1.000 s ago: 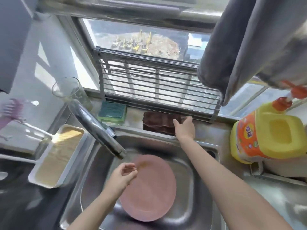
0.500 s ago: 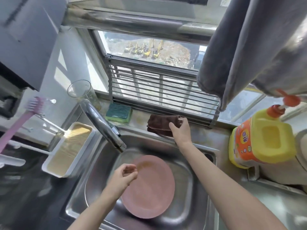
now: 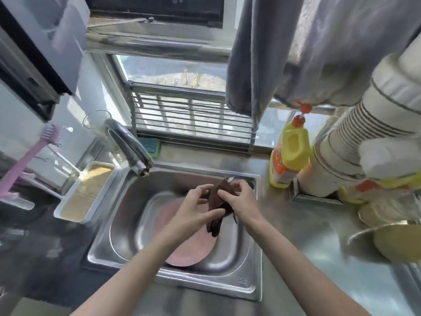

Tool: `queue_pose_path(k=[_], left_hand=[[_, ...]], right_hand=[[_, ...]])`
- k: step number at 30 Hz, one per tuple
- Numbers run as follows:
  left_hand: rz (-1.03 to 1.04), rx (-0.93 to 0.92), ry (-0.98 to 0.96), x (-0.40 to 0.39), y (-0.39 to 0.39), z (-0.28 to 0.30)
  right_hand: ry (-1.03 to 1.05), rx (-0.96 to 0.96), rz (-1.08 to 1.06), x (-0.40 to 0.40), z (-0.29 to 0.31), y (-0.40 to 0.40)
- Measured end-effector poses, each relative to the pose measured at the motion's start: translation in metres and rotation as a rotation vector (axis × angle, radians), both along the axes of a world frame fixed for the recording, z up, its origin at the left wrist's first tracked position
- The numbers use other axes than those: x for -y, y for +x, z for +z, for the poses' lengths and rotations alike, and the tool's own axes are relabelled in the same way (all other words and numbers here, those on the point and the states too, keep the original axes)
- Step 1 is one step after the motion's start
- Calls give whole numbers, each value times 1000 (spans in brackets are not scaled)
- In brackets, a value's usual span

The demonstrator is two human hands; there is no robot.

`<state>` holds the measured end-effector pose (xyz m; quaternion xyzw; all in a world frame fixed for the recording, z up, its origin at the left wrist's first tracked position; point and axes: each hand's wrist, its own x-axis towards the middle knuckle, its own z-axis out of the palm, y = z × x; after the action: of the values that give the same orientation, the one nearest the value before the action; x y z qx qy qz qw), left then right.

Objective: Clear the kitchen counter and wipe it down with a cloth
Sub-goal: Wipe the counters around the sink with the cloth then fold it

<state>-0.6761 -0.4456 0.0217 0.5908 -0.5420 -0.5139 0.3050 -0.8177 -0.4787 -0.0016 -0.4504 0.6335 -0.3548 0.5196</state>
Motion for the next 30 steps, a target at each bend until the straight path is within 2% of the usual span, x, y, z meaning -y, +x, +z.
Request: queue_pose_path(k=[3,6,8,10,13,19,24,28,30], left_hand=[[-104,82,-126,-21,-20,4],[-93,110,-203,-39,-28,4],[-81,59,-151,-47,-29,2],[-97,-88,-70,-58,-32,5],[-80,-350,33,-76,-45,14],[-117,-392,88,-96,-68,12],[-116,-409,71,-102,-88,15],[-226,-460,59,-103,-98,11],[-209,-471,63,-101,-103,7]], right_hand=[[33,134,-94,-29,11,-3],[85,301,-144,-59,22,-10],[88,411,-143,-78,30,-18],[60,469,-118,-99,35,-28],[-16,405,-89,-131,40,-39],[-154,160,-199,-177,37,-48],[-247,195,-360,-191,39,-55],[-256,312,-387,-193,45,-70],[-236,354,-409,-192,45,-80]])
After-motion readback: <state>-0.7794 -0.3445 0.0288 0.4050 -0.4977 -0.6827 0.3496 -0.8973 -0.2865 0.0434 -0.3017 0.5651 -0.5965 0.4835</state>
